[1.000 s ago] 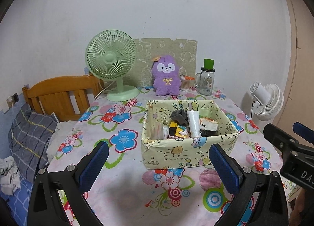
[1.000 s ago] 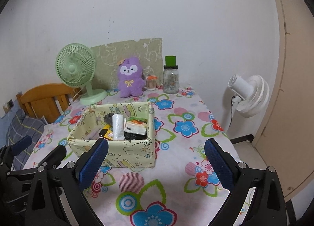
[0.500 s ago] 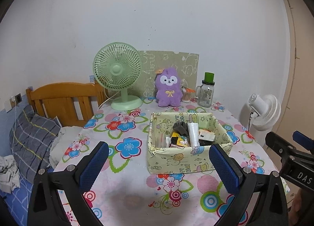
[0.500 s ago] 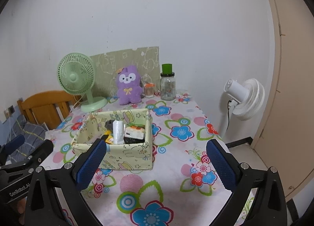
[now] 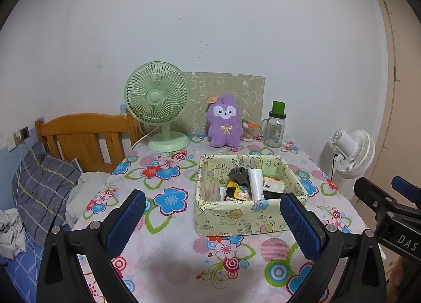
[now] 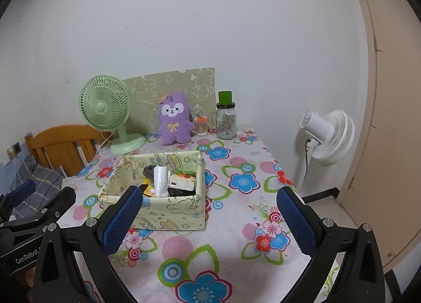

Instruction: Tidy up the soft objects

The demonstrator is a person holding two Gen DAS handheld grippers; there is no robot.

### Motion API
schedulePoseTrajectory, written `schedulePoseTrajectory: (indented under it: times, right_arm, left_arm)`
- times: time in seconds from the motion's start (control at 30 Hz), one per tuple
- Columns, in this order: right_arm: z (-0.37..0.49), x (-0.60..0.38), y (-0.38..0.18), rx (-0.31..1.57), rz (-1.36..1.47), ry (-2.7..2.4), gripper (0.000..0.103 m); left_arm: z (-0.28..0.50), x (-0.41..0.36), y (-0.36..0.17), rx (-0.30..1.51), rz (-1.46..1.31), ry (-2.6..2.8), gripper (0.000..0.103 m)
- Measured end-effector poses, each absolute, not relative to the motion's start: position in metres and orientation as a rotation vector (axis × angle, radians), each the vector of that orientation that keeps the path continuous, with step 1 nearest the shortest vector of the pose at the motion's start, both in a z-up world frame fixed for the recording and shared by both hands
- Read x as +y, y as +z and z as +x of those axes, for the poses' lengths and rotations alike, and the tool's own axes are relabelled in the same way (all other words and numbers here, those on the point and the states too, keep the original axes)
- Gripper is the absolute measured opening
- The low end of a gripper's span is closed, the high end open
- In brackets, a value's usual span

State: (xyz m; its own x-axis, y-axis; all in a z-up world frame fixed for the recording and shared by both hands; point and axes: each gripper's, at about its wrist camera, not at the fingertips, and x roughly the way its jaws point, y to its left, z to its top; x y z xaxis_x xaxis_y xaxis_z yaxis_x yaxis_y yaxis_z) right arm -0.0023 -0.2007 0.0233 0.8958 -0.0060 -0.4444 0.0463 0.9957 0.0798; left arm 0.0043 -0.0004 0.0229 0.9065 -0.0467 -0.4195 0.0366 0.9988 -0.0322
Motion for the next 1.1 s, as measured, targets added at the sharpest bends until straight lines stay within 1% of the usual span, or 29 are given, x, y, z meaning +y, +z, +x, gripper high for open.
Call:
schedulePoseTrajectory:
  times: [1.1]
  right_arm:
    - [-0.0019,-0.2031,0.0259,0.457,0.111,-0.015,0.103]
  left_arm:
    - [0.0086,-0.0038,0.0232,0.448,-0.025,-0.070,0.103]
